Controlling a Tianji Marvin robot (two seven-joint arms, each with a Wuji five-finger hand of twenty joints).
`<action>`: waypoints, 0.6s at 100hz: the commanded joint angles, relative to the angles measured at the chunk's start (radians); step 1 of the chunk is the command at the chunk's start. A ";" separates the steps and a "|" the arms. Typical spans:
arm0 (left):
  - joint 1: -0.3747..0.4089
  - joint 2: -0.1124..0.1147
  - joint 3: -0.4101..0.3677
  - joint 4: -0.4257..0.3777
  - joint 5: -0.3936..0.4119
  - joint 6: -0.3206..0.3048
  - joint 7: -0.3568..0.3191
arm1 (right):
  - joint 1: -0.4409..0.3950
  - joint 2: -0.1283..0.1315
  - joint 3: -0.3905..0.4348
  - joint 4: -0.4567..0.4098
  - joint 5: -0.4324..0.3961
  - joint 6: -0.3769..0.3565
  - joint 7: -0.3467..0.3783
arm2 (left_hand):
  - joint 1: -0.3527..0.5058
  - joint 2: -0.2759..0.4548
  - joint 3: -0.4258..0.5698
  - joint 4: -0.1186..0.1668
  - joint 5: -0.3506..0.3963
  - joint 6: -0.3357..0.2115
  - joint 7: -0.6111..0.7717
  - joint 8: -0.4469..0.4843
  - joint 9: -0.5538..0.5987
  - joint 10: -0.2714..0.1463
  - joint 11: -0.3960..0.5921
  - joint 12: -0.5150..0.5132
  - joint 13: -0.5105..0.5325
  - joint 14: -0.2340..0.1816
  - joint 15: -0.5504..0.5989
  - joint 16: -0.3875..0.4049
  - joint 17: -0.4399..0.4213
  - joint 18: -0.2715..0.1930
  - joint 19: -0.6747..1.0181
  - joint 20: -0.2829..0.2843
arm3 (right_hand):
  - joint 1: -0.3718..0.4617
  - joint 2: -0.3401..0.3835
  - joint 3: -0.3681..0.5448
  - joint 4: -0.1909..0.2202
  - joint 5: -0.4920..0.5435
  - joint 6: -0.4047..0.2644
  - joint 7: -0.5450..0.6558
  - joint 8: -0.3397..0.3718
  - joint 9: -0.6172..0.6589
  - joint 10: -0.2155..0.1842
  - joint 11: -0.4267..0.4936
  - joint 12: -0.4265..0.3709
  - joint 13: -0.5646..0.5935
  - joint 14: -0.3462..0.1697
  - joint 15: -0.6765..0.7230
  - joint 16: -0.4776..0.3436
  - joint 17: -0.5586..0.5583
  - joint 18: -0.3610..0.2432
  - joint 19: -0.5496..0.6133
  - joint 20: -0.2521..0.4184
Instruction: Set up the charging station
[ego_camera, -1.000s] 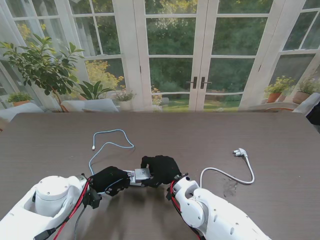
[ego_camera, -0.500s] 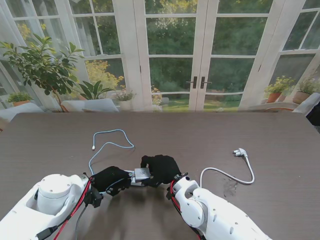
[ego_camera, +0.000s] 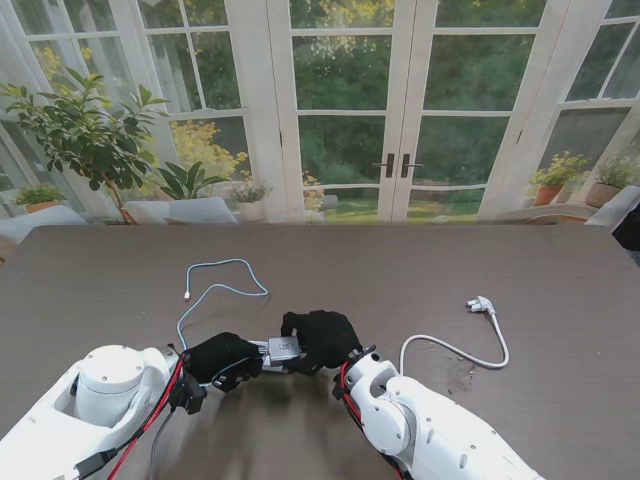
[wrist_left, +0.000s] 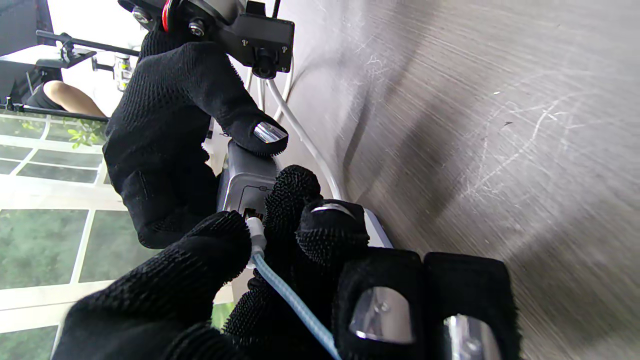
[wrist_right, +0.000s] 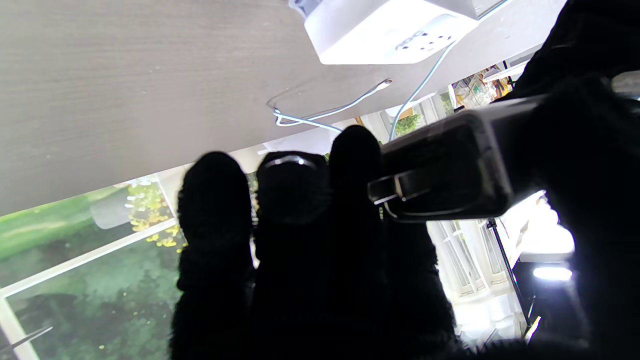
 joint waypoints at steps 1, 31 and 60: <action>-0.004 0.001 0.004 0.002 0.002 0.003 -0.029 | -0.001 -0.004 -0.004 -0.005 -0.005 -0.007 0.014 | 0.081 -0.032 0.073 -0.001 0.099 0.130 0.077 0.015 0.054 0.112 0.084 -0.009 0.021 -0.054 0.115 0.020 0.057 -0.088 0.281 0.014 | 0.149 0.144 0.167 0.081 0.154 -0.224 0.190 0.099 0.042 -0.016 0.018 0.008 0.035 -0.003 0.011 -0.674 0.005 -0.017 0.018 0.012; -0.014 0.002 0.012 0.010 0.003 0.005 -0.040 | -0.001 -0.004 -0.006 -0.005 -0.005 -0.011 0.011 | 0.086 -0.031 0.070 -0.002 0.099 0.132 0.070 0.014 0.054 0.112 0.084 -0.010 0.021 -0.055 0.115 0.019 0.057 -0.092 0.281 0.013 | 0.150 0.142 0.167 0.081 0.155 -0.224 0.191 0.099 0.043 -0.014 0.018 0.008 0.035 -0.003 0.011 -0.674 0.004 -0.019 0.016 0.012; -0.021 -0.001 0.020 0.023 -0.001 -0.011 -0.030 | -0.005 -0.009 -0.009 -0.005 0.003 -0.012 0.009 | 0.156 0.024 -0.026 -0.034 0.062 0.140 0.019 0.028 0.050 0.090 0.061 -0.001 0.021 -0.074 0.112 0.009 0.060 -0.123 0.281 0.003 | 0.151 0.143 0.168 0.082 0.156 -0.224 0.190 0.098 0.044 -0.015 0.018 0.008 0.036 -0.004 0.012 -0.673 0.007 -0.026 0.016 0.011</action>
